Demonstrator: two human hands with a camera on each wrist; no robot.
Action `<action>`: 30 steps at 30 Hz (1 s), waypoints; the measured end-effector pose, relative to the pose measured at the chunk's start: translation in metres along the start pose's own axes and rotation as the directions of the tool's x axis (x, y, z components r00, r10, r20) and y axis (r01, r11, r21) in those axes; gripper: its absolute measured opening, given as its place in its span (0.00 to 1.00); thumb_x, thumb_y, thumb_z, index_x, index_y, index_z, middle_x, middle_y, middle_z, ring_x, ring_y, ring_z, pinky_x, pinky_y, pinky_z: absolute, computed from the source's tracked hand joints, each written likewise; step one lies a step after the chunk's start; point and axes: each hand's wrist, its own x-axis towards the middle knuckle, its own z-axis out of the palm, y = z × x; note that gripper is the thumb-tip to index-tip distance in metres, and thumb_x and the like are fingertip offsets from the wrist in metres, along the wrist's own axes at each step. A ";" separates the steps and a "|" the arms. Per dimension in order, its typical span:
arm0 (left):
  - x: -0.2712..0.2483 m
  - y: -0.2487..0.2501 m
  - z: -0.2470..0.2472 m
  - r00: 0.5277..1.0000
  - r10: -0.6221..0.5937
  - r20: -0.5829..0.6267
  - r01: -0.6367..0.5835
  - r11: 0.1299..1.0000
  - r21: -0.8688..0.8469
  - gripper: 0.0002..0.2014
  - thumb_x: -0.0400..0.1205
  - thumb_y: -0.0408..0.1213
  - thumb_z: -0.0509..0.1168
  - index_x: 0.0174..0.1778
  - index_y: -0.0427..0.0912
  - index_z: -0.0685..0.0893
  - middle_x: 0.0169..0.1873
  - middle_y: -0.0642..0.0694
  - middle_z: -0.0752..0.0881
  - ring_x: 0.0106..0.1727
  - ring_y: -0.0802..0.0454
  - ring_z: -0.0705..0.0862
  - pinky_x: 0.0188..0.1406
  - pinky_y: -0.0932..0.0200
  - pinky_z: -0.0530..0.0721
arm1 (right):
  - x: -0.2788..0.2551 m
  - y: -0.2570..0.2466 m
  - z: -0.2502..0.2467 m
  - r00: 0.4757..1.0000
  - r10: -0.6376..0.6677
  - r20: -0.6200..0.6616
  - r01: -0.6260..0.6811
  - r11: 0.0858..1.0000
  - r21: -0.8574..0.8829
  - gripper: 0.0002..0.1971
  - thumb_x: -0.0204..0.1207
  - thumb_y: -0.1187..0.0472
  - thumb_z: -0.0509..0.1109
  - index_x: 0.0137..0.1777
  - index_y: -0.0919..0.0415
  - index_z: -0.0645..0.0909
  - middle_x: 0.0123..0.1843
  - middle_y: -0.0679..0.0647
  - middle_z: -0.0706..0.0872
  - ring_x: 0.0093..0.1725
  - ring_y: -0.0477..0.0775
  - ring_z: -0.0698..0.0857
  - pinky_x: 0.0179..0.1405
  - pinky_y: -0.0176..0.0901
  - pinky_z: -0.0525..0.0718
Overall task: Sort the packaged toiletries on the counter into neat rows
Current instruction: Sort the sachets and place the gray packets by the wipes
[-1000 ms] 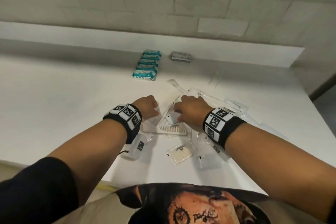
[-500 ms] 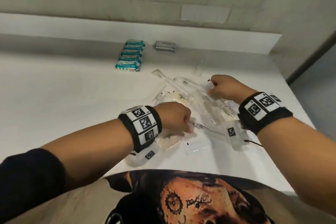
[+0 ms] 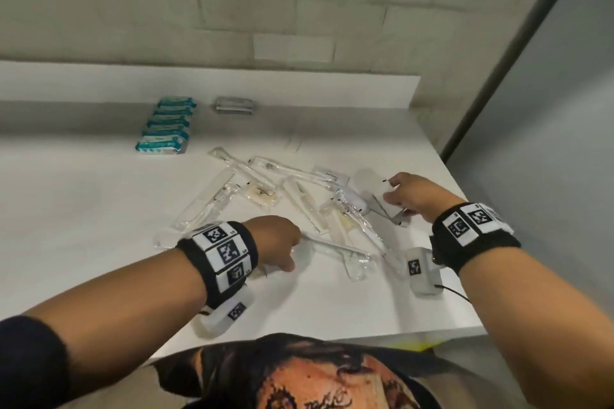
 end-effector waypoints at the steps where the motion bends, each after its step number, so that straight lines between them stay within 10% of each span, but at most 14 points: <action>1: 0.001 0.001 -0.003 1.000 0.008 -0.026 -0.009 1.000 -0.010 0.09 0.77 0.46 0.68 0.44 0.47 0.77 0.41 0.51 0.79 0.43 0.50 0.77 0.35 0.59 0.71 | 0.001 0.004 0.002 1.000 -0.005 0.002 0.005 0.984 -0.176 0.16 0.78 0.63 0.68 0.64 0.65 0.77 0.51 0.60 0.83 0.46 0.60 0.85 0.45 0.46 0.82; 6: 0.022 0.024 -0.025 0.945 0.158 -0.286 -0.185 0.980 -0.068 0.06 0.77 0.46 0.66 0.39 0.49 0.77 0.48 0.51 0.78 0.52 0.49 0.79 0.47 0.56 0.76 | 0.004 0.012 0.019 1.000 0.008 0.011 -0.001 0.865 -0.502 0.29 0.73 0.52 0.74 0.70 0.63 0.70 0.66 0.62 0.76 0.58 0.62 0.81 0.54 0.47 0.81; 10: 0.043 0.042 -0.027 0.972 0.161 -0.170 -0.168 0.986 -0.023 0.06 0.76 0.42 0.65 0.42 0.46 0.75 0.75 0.45 0.72 0.69 0.45 0.75 0.66 0.45 0.77 | 0.008 0.010 0.022 1.000 -0.012 -0.022 -0.003 0.805 -0.593 0.28 0.73 0.52 0.72 0.69 0.62 0.69 0.66 0.61 0.71 0.66 0.65 0.75 0.64 0.55 0.79; 16: 0.044 0.032 -0.025 0.978 0.114 -0.172 -0.124 0.991 -0.048 0.00 0.79 0.41 0.60 0.43 0.51 0.75 0.43 0.53 0.80 0.43 0.52 0.81 0.41 0.56 0.81 | 0.015 0.019 0.015 0.998 -0.051 0.022 0.054 0.817 -0.574 0.38 0.68 0.42 0.74 0.72 0.61 0.67 0.68 0.61 0.72 0.68 0.64 0.74 0.64 0.53 0.78; 25: 0.084 0.008 -0.082 0.925 -0.011 -0.379 -0.050 0.987 -0.151 0.12 0.78 0.48 0.70 0.40 0.48 0.74 0.34 0.54 0.76 0.38 0.52 0.75 0.29 0.59 0.66 | 0.013 0.001 0.019 0.984 -0.017 0.175 0.129 0.744 -0.656 0.24 0.76 0.46 0.69 0.58 0.68 0.80 0.56 0.61 0.87 0.45 0.57 0.81 0.49 0.44 0.81; 30: 0.130 0.006 -0.104 0.962 -0.020 -0.273 -0.009 0.994 -0.105 0.28 0.75 0.48 0.74 0.68 0.44 0.74 0.61 0.45 0.83 0.58 0.46 0.81 0.53 0.57 0.78 | 0.017 0.010 0.014 0.979 -0.032 0.201 0.127 0.868 -0.481 0.21 0.74 0.61 0.73 0.64 0.63 0.71 0.47 0.56 0.83 0.32 0.52 0.80 0.27 0.37 0.77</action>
